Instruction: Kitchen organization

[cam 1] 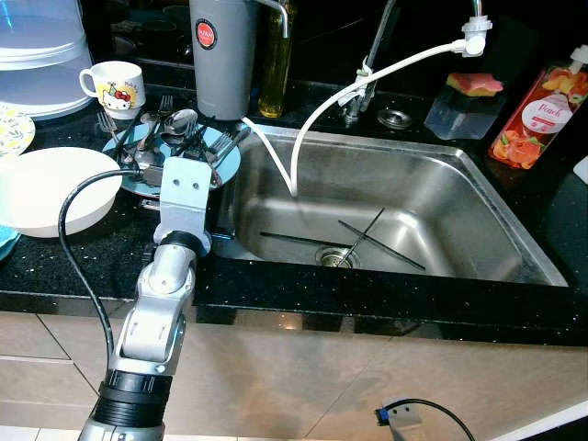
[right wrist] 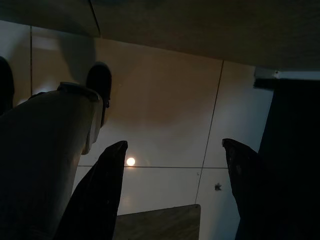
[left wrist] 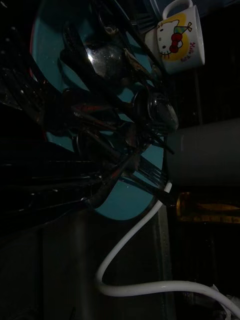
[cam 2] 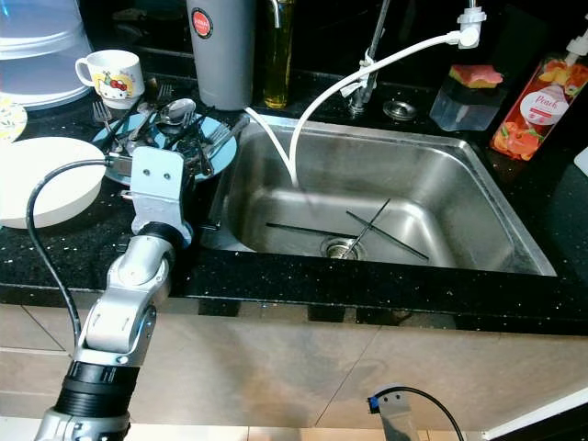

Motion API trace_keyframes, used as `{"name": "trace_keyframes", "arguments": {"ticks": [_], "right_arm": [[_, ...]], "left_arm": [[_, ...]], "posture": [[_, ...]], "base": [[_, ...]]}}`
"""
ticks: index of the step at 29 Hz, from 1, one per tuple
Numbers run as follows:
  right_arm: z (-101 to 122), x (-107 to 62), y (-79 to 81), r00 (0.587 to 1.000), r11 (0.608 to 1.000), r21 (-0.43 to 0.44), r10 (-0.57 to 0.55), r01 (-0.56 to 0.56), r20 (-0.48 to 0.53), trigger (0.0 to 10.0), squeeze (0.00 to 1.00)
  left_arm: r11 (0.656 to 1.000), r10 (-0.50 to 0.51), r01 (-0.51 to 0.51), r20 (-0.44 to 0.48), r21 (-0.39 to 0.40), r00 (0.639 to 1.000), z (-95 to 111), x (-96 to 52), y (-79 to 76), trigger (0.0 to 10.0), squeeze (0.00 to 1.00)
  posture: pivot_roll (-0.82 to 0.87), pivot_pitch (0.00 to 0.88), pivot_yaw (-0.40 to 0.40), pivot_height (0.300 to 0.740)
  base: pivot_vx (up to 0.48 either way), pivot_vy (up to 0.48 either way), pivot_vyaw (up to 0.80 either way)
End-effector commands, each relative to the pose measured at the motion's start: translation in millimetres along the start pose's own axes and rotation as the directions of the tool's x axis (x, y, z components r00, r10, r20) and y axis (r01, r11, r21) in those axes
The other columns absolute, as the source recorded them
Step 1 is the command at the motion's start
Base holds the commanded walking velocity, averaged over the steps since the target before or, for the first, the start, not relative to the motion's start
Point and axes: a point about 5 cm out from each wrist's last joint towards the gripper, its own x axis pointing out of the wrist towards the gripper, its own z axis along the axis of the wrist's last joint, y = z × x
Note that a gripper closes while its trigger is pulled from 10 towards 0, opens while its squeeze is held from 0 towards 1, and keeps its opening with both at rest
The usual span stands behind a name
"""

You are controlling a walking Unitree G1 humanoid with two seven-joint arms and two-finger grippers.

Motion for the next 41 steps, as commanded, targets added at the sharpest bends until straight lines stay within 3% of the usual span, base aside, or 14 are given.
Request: {"name": "trace_keyframes", "arguments": {"ticks": [1,16,24,35,41], "right_arm": [[-2.6,-0.2,-1.5,1.000,1.000,0.008,-0.003,0.003,-0.013,10.0,0.00],[-8.0,-1.0,-4.7,1.000,1.000,0.016,-0.010,0.010,-0.029,10.0,0.00],[-3.5,-0.3,1.5,1.000,1.000,0.015,-0.001,0.001,-0.016,10.0,0.00],[-3.0,-0.3,2.1,1.000,1.000,0.018,-0.001,0.001,-0.014,10.0,0.00],[-1.8,-0.2,3.6,1.000,1.000,0.016,0.000,0.000,-0.008,10.0,0.00]], "left_arm": [[1.000,-0.005,0.005,0.009,0.001,1.000,2.8,1.9,-2.1,10.0,0.00],[1.000,-0.013,0.013,0.010,0.002,1.000,3.2,1.7,-3.8,10.0,0.00],[1.000,-0.014,0.014,0.008,-0.001,1.000,3.4,1.3,-4.3,10.0,0.00],[0.998,-0.058,0.057,-0.072,-0.015,0.996,-14.1,-4.5,-12.2,10.0,0.00],[0.999,-0.047,0.046,-0.049,-0.020,0.998,-9.6,-3.9,-11.8,10.0,0.00]], "posture": [[0.25,0.037,-0.109,0.740],[0.24,0.044,-0.107,0.740],[0.24,0.047,-0.109,0.740],[0.24,0.048,-0.107,0.740],[0.24,0.046,-0.108,0.740]], "base": [[0.000,0.000,0.00],[0.000,0.000,0.00],[0.000,0.000,0.00],[0.000,0.000,0.00],[0.000,0.000,0.00]]}}
